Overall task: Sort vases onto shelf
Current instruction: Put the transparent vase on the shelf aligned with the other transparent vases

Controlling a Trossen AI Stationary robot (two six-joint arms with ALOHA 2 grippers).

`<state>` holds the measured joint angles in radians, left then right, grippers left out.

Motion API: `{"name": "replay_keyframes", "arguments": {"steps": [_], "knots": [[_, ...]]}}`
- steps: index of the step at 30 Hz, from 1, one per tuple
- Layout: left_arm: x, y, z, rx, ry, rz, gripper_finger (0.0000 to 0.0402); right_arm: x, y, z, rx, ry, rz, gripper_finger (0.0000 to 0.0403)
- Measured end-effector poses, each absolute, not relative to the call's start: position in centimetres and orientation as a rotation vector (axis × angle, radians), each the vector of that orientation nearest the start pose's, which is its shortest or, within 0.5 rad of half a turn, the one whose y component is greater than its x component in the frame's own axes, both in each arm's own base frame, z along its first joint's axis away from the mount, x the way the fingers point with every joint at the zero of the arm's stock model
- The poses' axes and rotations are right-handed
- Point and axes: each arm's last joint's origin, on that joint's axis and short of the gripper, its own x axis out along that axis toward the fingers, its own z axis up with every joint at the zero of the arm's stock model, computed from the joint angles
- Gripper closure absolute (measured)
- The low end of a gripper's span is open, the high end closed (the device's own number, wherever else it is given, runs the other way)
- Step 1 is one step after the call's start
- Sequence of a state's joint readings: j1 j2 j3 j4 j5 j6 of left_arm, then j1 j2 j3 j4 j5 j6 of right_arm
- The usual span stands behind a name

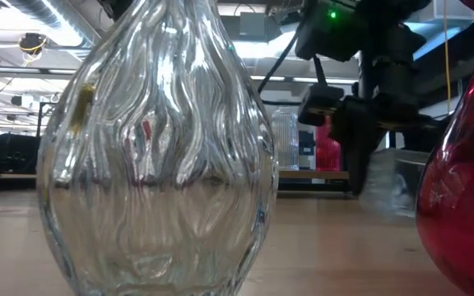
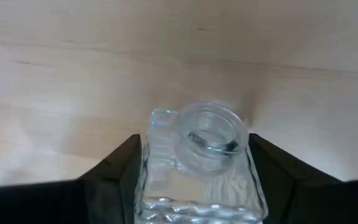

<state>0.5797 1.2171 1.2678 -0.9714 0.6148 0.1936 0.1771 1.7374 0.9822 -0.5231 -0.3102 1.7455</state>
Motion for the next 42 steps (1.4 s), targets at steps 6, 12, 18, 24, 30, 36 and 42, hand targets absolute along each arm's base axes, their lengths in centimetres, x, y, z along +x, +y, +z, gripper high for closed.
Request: {"name": "replay_keyframes", "arguments": {"steps": [6, 12, 18, 24, 30, 36, 42], "knots": [[19.8, 11.0, 35.1, -0.333, 0.750, -0.105, 0.0401, 31.0, 6.1, 15.4, 1.503, 1.145, -0.802, 0.0204], [19.8, 11.0, 35.1, -0.333, 0.749, -0.105, 0.0401, 31.5, 5.6, 17.8, 1.358, 0.996, -0.896, 0.0204], [19.9, 11.0, 35.1, -0.326, 0.741, -0.104, 0.0401, 32.0, 5.0, 21.2, 1.099, 0.884, -0.981, 0.0204], [19.9, 11.0, 35.2, -0.323, 0.737, -0.102, 0.0401, 33.0, 4.4, 24.7, 0.841, 0.680, -1.022, 0.0204], [19.9, 11.0, 35.2, -0.324, 0.738, -0.101, 0.0401, 33.2, 3.8, 26.3, 0.595, 0.496, -1.114, 0.0204], [19.9, 11.0, 35.1, -0.321, 0.741, -0.093, 0.0401, 33.9, 3.6, 25.1, 0.422, 0.440, -1.182, 0.0204], [19.9, 11.1, 35.1, -0.316, 0.747, -0.080, 0.0401, 35.6, 3.9, 22.3, 0.398, 0.436, -1.204, 0.0204]]}}
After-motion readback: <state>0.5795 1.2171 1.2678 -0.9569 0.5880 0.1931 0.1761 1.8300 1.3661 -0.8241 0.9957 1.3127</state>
